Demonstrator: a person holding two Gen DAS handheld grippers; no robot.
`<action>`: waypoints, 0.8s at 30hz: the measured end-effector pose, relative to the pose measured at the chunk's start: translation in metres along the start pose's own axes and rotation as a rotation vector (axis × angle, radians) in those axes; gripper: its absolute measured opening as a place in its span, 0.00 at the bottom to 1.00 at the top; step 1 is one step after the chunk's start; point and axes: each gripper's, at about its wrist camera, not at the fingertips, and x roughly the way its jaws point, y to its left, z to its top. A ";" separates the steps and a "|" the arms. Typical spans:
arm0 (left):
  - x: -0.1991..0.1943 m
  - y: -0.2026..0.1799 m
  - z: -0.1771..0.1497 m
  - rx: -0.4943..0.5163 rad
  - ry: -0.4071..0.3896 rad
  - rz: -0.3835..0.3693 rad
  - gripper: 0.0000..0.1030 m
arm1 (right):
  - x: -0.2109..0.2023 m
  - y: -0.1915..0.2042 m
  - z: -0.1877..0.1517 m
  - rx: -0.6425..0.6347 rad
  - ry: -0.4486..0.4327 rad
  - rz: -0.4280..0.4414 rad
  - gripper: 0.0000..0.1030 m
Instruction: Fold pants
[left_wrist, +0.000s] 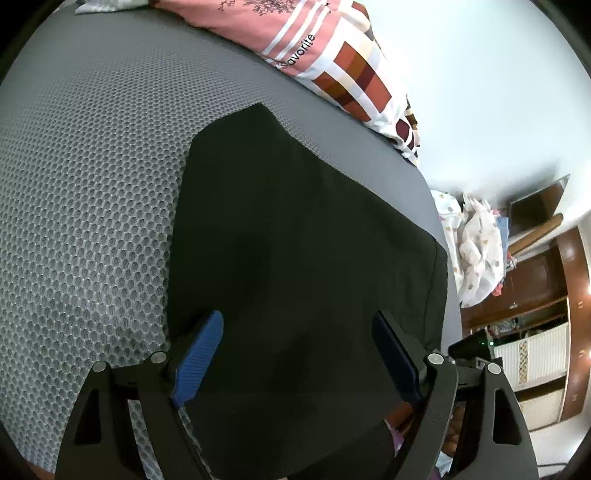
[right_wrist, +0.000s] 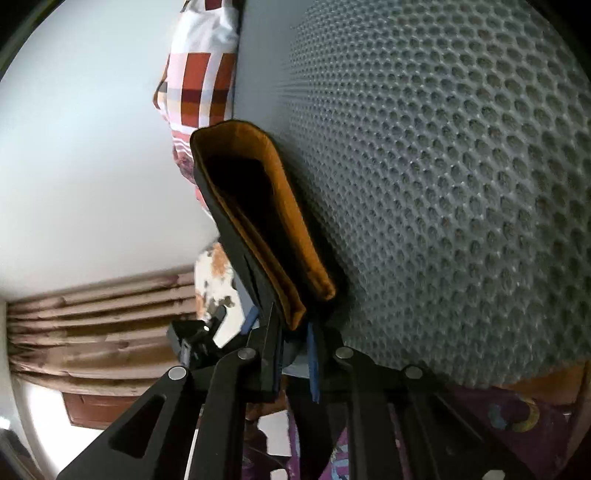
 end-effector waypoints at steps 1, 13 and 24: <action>0.000 0.000 0.001 -0.005 -0.002 -0.002 0.80 | -0.001 0.006 0.000 -0.024 -0.001 -0.003 0.11; 0.001 0.000 0.000 0.004 -0.017 0.003 0.80 | -0.018 0.037 0.011 -0.122 0.014 -0.110 0.27; -0.029 -0.045 -0.014 0.286 -0.276 0.283 0.80 | 0.020 0.169 -0.033 -0.900 -0.248 -0.550 0.50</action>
